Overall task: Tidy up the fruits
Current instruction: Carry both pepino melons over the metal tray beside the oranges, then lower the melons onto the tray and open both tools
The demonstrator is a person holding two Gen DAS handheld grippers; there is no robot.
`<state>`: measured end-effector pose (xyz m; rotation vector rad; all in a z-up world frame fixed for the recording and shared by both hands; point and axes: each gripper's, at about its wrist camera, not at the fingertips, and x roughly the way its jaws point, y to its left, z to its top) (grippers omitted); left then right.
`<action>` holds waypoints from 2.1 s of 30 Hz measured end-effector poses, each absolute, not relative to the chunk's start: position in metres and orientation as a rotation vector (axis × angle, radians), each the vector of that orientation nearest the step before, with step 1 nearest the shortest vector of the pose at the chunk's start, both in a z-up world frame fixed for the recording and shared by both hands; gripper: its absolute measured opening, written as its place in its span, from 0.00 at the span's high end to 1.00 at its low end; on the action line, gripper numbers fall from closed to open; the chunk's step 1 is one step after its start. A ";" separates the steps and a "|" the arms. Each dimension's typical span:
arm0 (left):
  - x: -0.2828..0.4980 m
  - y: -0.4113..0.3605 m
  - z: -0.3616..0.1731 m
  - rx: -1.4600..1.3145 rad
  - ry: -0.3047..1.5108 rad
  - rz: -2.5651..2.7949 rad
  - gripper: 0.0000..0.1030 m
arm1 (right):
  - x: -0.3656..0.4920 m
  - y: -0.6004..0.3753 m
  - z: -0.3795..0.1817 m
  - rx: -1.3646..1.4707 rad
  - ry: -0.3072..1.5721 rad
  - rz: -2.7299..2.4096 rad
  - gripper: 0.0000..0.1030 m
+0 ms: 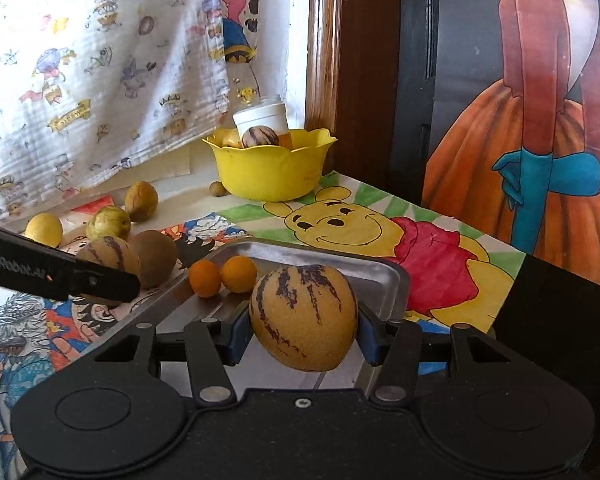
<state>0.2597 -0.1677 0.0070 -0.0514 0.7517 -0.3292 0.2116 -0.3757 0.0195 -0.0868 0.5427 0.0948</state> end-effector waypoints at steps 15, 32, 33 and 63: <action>0.273 -0.184 -0.020 0.003 0.748 -0.349 0.51 | 0.271 -0.387 0.005 -0.111 0.614 0.147 0.47; 0.282 -0.198 -0.032 0.058 0.765 -0.409 0.51 | 0.290 -0.390 -0.010 -0.120 0.672 0.142 0.46; 0.283 -0.199 -0.032 0.059 0.766 -0.409 0.51 | 0.290 -0.390 -0.010 -0.122 0.673 0.144 0.46; 0.267 -0.183 -0.019 0.024 0.749 -0.356 0.29 | 0.264 -0.387 0.005 -0.092 0.648 0.130 0.27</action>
